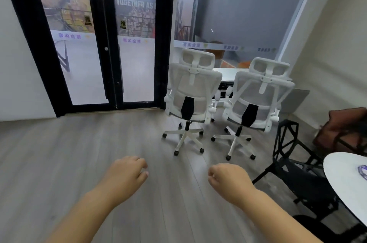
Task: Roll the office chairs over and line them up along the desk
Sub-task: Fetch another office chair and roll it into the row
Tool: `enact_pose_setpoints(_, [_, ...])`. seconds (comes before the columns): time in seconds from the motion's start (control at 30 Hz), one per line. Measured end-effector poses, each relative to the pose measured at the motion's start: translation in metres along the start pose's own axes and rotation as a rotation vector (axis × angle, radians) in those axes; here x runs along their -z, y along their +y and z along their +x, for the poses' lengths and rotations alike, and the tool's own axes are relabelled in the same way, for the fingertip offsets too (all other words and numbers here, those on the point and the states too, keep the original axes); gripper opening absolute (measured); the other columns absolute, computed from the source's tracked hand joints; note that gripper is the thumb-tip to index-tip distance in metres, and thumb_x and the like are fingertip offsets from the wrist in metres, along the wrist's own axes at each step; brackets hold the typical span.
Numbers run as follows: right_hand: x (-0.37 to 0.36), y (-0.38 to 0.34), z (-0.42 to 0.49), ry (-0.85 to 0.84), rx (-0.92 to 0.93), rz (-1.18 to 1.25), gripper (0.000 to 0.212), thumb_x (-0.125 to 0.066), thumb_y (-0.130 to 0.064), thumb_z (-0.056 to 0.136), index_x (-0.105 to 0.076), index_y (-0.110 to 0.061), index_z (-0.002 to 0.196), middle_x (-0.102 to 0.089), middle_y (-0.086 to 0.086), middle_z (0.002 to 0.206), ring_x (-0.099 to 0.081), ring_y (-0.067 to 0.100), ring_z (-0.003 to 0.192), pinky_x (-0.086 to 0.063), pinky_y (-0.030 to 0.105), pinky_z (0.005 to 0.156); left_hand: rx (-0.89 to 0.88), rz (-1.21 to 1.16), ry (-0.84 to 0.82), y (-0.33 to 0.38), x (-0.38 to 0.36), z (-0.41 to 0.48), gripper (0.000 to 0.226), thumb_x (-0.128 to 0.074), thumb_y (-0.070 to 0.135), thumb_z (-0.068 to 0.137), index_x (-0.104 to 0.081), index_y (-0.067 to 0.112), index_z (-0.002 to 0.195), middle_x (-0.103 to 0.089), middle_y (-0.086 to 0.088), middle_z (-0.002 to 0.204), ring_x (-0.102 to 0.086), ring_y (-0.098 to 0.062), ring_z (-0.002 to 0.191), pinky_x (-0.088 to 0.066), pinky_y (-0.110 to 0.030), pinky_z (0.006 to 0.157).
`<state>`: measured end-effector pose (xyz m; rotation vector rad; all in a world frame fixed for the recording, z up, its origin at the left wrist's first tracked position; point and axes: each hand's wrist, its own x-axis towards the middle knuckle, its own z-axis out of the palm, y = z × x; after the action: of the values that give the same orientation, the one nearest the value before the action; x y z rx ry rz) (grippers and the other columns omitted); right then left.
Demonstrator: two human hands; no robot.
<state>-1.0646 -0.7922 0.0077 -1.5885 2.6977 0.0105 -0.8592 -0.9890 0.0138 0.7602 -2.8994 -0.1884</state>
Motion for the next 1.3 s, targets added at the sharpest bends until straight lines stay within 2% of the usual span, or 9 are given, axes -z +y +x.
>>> enact_pose_setpoints(0.13, [0.003, 0.018, 0.073, 0.023, -0.033, 0.016, 0.025, -0.04, -0.033, 0.092, -0.061, -0.019, 0.094, -0.065, -0.003, 0.091, -0.058, 0.019, 0.085, -0.048, 0.032, 0.069, -0.025, -0.001, -0.03, -0.023, -0.006, 0.082, 0.033, -0.036, 0.04, 0.097, -0.048, 0.028, 0.125, -0.051, 0.01, 0.126, -0.046, -0.011, 0.117, -0.035, -0.024, 0.088])
enact_pose_setpoints(0.3, [-0.009, 0.05, 0.167, 0.01, -0.062, 0.008, 0.025, -0.04, -0.033, 0.092, -0.061, -0.018, 0.094, -0.065, -0.003, 0.091, -0.059, 0.019, 0.084, -0.047, 0.032, 0.067, -0.066, -0.024, -0.074, -0.051, -0.032, 0.185, 0.032, -0.036, 0.04, 0.096, -0.05, 0.028, 0.123, -0.053, 0.011, 0.124, -0.046, -0.01, 0.114, -0.037, -0.024, 0.092])
enact_pose_setpoints(0.53, [-0.014, 0.115, 0.329, 0.011, -0.084, 0.038, 0.027, -0.038, -0.032, 0.092, -0.061, -0.017, 0.095, -0.064, -0.002, 0.093, -0.058, 0.019, 0.085, -0.047, 0.032, 0.069, -0.074, -0.003, -0.056, -0.088, -0.044, 0.351, 0.032, -0.035, 0.041, 0.096, -0.049, 0.029, 0.122, -0.052, 0.013, 0.124, -0.045, -0.008, 0.115, -0.034, -0.022, 0.091])
enact_pose_setpoints(0.67, [-0.001, 0.151, 0.425, 0.016, -0.077, 0.058, 0.026, -0.04, -0.031, 0.093, -0.061, -0.017, 0.095, -0.063, -0.001, 0.094, -0.058, 0.019, 0.086, -0.04, 0.03, 0.063, -0.058, 0.011, -0.023, -0.111, -0.039, 0.443, 0.029, -0.035, 0.041, 0.096, -0.05, 0.031, 0.119, -0.053, 0.015, 0.119, -0.045, -0.006, 0.111, -0.033, -0.021, 0.082])
enact_pose_setpoints(0.83, [0.011, 0.177, 0.528, 0.051, -0.092, 0.088, 0.025, -0.041, -0.031, 0.092, -0.061, -0.016, 0.09, -0.062, -0.001, 0.09, -0.057, 0.02, 0.083, -0.04, 0.031, 0.065, -0.044, -0.012, -0.011, -0.139, -0.04, 0.537, 0.03, -0.035, 0.041, 0.096, -0.05, 0.031, 0.12, -0.052, 0.016, 0.119, -0.045, -0.005, 0.11, -0.033, -0.02, 0.084])
enact_pose_setpoints(0.93, [0.014, 0.187, 0.582, 0.066, -0.105, 0.095, 0.025, -0.041, -0.033, 0.093, -0.062, -0.02, 0.097, -0.063, -0.004, 0.096, -0.058, 0.018, 0.089, -0.04, 0.03, 0.066, -0.066, -0.015, -0.011, -0.154, -0.044, 0.592, 0.031, -0.036, 0.038, 0.095, -0.05, 0.031, 0.121, -0.052, 0.015, 0.12, -0.045, -0.006, 0.111, -0.032, -0.02, 0.08])
enact_pose_setpoints(1.03, [0.013, 0.197, 0.637, 0.087, -0.14, 0.081, 0.024, -0.042, -0.032, 0.092, -0.062, -0.021, 0.096, -0.064, -0.004, 0.098, -0.058, 0.02, 0.088, -0.047, 0.032, 0.071, -0.119, -0.017, 0.015, -0.173, -0.048, 0.655, 0.031, -0.036, 0.037, 0.095, -0.052, 0.028, 0.12, -0.054, 0.011, 0.119, -0.047, -0.01, 0.111, -0.034, -0.023, 0.083])
enact_pose_setpoints(1.17, [0.017, 0.204, 0.701, 0.12, -0.216, 0.068, 0.025, -0.041, -0.032, 0.094, -0.063, -0.019, 0.094, -0.064, -0.003, 0.095, -0.059, 0.019, 0.086, -0.046, 0.032, 0.069, -0.182, -0.06, 0.01, -0.205, -0.054, 0.733, 0.03, -0.038, 0.036, 0.095, -0.053, 0.026, 0.119, -0.055, 0.009, 0.117, -0.048, -0.013, 0.109, -0.034, -0.024, 0.078])
enact_pose_setpoints(1.3, [0.026, 0.214, 0.761, 0.187, -0.294, 0.058, 0.023, -0.043, -0.03, 0.094, -0.063, -0.019, 0.093, -0.065, -0.003, 0.093, -0.058, 0.019, 0.084, -0.047, 0.031, 0.07, -0.248, -0.088, 0.02, -0.24, -0.051, 0.806, 0.03, -0.039, 0.037, 0.095, -0.053, 0.027, 0.12, -0.056, 0.008, 0.117, -0.049, -0.012, 0.109, -0.037, -0.025, 0.083])
